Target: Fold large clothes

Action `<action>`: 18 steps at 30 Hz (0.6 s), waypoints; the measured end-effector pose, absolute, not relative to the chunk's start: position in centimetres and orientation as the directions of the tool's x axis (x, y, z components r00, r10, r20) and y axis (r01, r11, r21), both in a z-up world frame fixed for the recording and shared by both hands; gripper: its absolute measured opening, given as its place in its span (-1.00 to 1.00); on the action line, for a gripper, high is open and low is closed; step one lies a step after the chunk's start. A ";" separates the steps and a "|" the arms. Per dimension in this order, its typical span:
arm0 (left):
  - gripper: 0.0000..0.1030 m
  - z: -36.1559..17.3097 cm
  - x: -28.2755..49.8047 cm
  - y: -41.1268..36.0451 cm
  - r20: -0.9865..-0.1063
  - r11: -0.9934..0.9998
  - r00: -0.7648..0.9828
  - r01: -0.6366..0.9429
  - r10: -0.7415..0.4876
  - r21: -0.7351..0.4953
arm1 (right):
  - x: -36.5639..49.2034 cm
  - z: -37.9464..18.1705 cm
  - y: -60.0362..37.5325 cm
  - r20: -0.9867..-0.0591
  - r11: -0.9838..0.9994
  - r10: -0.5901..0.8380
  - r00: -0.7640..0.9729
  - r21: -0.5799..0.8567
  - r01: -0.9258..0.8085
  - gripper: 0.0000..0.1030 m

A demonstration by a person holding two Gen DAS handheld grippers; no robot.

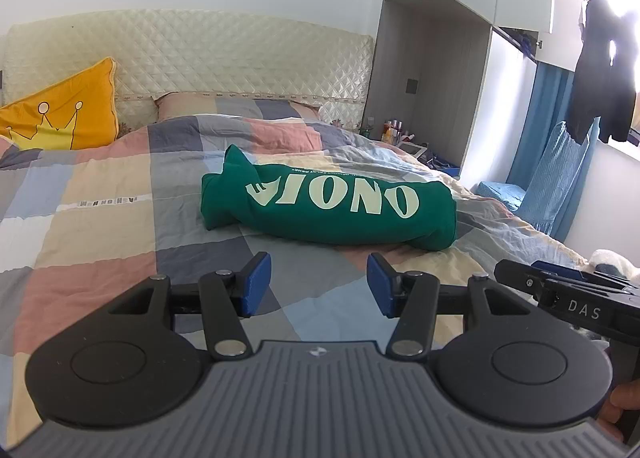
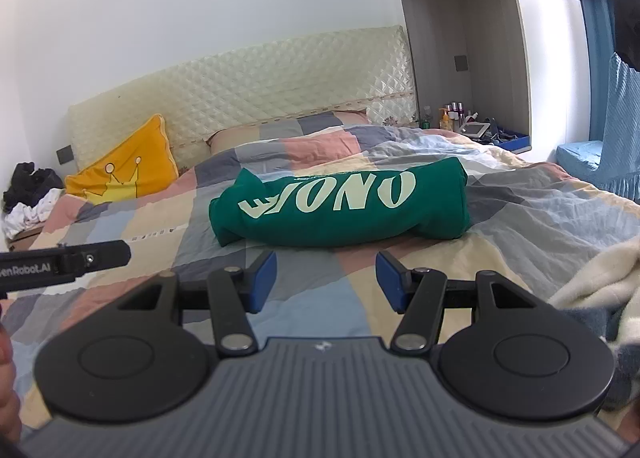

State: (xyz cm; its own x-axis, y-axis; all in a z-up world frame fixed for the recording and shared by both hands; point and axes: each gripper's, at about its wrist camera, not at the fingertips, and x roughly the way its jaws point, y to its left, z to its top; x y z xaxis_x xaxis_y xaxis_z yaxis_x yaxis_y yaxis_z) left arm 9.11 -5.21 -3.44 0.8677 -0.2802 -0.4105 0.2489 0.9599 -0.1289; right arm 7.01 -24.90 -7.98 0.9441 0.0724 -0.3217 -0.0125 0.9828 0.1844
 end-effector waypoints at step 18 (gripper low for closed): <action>0.22 -3.4 8.8 -5.3 -0.409 0.960 0.869 0.253 -0.279 -0.118 | 6.7 -8.1 -24.5 -0.321 0.984 0.063 0.945 0.178 -0.005 0.19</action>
State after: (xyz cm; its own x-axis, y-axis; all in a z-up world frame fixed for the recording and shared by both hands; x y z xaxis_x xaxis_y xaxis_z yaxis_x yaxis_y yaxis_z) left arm 8.80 -5.29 -3.35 0.8690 -0.2789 -0.4088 0.2528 0.9603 -0.1177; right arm 6.66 -24.46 -8.08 0.9448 0.0631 -0.3214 -0.0053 0.9841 0.1775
